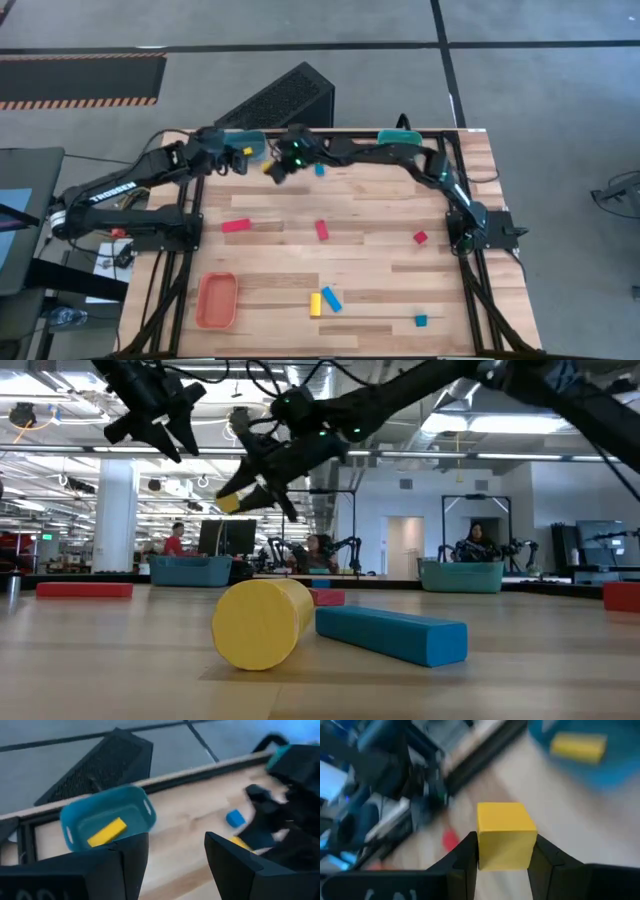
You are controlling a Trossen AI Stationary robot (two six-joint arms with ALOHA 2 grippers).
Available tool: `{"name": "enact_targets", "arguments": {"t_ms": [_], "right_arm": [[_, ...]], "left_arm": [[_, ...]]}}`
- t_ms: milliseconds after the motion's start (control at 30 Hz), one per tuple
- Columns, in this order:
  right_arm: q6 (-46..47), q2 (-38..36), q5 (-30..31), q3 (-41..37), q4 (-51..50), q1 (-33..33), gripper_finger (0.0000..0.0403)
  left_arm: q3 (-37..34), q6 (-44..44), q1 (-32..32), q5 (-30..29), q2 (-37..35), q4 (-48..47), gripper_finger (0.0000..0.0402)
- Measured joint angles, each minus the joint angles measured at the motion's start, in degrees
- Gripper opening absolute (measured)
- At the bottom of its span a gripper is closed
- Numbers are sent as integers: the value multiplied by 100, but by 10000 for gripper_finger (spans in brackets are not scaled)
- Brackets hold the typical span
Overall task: Sort & place blocks by color
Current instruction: Put the right yellow block into the blue bin
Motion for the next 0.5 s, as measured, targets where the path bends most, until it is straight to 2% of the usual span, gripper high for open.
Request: {"name": "enact_targets", "arguments": {"t_ms": [167, 300, 367, 500], "right_arm": [[-203, 971, 23, 1476, -324, -251, 129], [-206, 1654, 118, 2337, -188, -366, 129], [-154, 1748, 126, 2225, 358, -366, 133], [-142, 1885, 362, 2207, 416, -349, 141]], "left_arm": [[118, 47, 166, -85, -283, -88, 183], [119, 43, 201, -202, -477, -271, 183], [119, 15, 203, -239, -516, -364, 183], [119, -86, 206, -290, -531, -582, 183]]}}
